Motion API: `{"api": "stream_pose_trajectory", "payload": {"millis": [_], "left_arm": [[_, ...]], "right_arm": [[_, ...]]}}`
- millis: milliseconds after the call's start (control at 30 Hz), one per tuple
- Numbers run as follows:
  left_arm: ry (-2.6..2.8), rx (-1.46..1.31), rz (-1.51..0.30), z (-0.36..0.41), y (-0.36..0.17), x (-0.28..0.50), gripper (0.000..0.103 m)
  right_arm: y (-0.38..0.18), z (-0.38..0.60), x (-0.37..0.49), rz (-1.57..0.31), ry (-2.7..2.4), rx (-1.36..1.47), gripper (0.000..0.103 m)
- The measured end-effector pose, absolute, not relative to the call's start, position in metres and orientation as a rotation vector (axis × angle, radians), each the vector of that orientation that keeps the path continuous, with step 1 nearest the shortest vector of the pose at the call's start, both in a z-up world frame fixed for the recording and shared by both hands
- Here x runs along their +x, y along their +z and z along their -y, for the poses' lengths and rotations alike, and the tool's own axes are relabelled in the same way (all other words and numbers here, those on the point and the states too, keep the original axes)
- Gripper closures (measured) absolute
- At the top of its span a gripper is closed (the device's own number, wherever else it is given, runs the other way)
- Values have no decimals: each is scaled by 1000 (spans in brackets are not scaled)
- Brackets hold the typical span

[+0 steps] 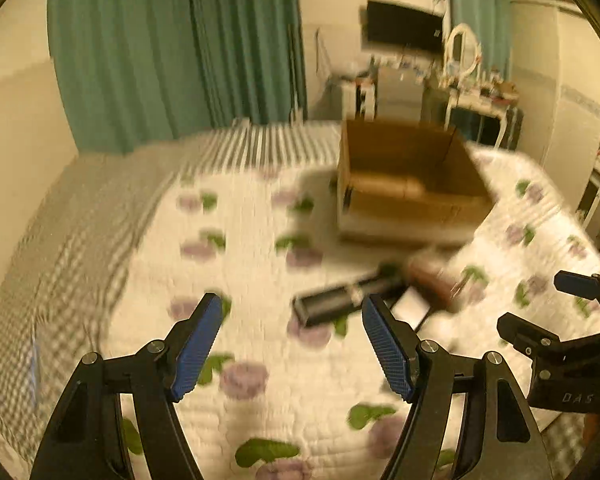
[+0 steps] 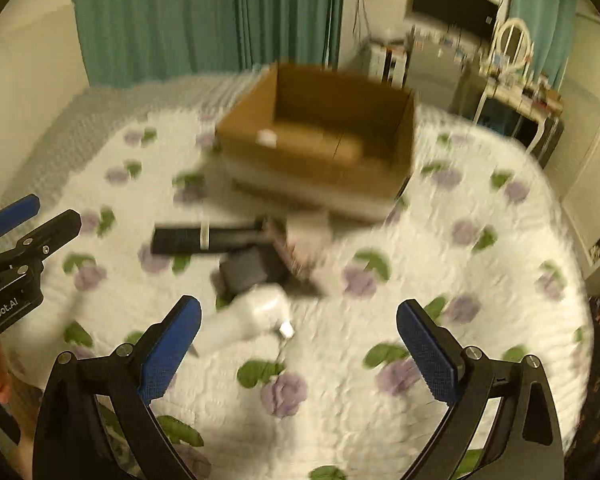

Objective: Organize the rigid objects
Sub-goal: 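Move both tools back to the pile and grasp the white hair dryer with right tool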

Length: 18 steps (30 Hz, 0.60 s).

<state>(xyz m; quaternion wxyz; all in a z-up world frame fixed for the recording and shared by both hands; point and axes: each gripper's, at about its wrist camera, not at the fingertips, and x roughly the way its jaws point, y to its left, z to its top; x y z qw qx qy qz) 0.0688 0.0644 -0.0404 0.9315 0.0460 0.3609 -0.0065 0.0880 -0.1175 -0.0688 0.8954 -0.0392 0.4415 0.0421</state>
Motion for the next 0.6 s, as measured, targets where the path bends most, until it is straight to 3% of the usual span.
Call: {"api": "stream_pose_trajectory", "payload": {"millis": [267, 600], "left_arm": [[-24, 92, -832, -81, -93, 85, 28], [-44, 92, -894, -87, -121, 103, 28]], "right_arm": [[-132, 96, 122, -1072, 83, -24, 7], [-180, 81, 156, -1194, 112, 44, 11]]}}
